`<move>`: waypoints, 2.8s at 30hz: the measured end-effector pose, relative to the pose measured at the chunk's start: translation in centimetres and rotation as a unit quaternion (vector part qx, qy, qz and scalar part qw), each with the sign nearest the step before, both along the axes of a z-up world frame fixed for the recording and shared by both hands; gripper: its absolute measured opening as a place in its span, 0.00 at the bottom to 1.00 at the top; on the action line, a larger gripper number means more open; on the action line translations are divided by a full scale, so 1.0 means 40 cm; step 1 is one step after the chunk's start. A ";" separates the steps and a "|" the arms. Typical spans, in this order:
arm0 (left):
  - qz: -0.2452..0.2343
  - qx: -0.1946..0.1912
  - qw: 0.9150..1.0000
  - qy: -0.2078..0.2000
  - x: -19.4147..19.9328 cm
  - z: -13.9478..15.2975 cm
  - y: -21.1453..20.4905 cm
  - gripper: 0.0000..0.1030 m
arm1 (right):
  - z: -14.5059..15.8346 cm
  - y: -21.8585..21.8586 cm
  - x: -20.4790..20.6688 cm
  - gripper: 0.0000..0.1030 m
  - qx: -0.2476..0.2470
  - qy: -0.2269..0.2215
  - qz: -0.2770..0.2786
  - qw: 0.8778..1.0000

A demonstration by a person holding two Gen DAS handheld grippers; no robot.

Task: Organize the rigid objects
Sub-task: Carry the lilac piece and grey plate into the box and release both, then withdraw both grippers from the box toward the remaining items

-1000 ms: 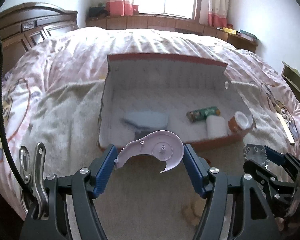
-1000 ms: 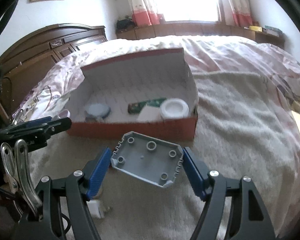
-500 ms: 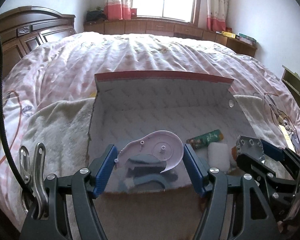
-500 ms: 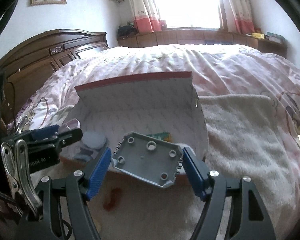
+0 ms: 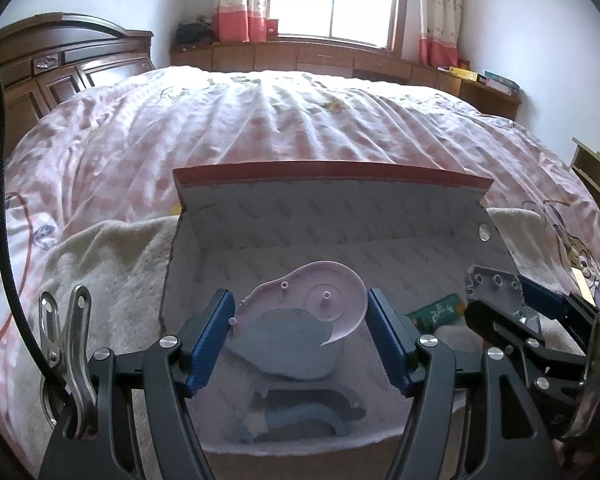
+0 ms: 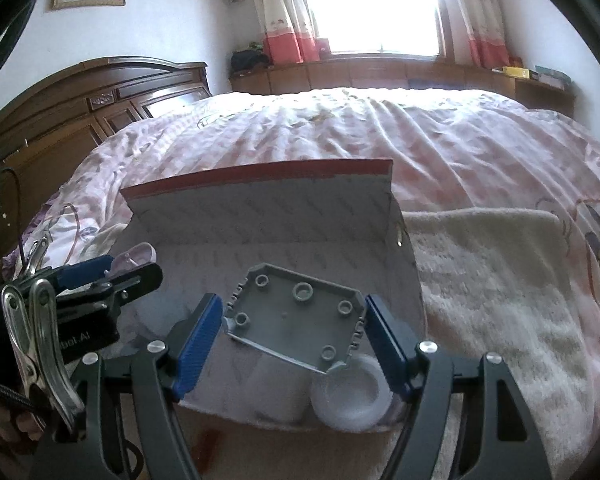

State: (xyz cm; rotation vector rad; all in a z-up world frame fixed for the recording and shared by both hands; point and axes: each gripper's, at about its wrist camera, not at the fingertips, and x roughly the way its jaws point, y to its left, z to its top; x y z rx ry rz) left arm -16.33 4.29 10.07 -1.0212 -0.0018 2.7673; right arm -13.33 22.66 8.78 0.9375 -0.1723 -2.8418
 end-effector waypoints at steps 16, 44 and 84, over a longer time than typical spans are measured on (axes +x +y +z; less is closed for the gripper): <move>0.014 -0.025 1.000 -0.012 -0.081 -0.052 0.009 0.67 | -0.047 -0.015 -0.085 0.74 0.017 -0.029 -0.010 0.999; 0.010 -0.018 0.999 -0.048 -0.093 -0.081 0.005 0.73 | -0.047 -0.017 -0.067 0.87 0.021 -0.009 -0.020 1.000; 0.008 -0.007 0.998 -0.055 0.263 -0.047 -0.054 0.73 | -0.024 -0.016 0.299 0.88 -0.028 -0.036 -0.008 0.999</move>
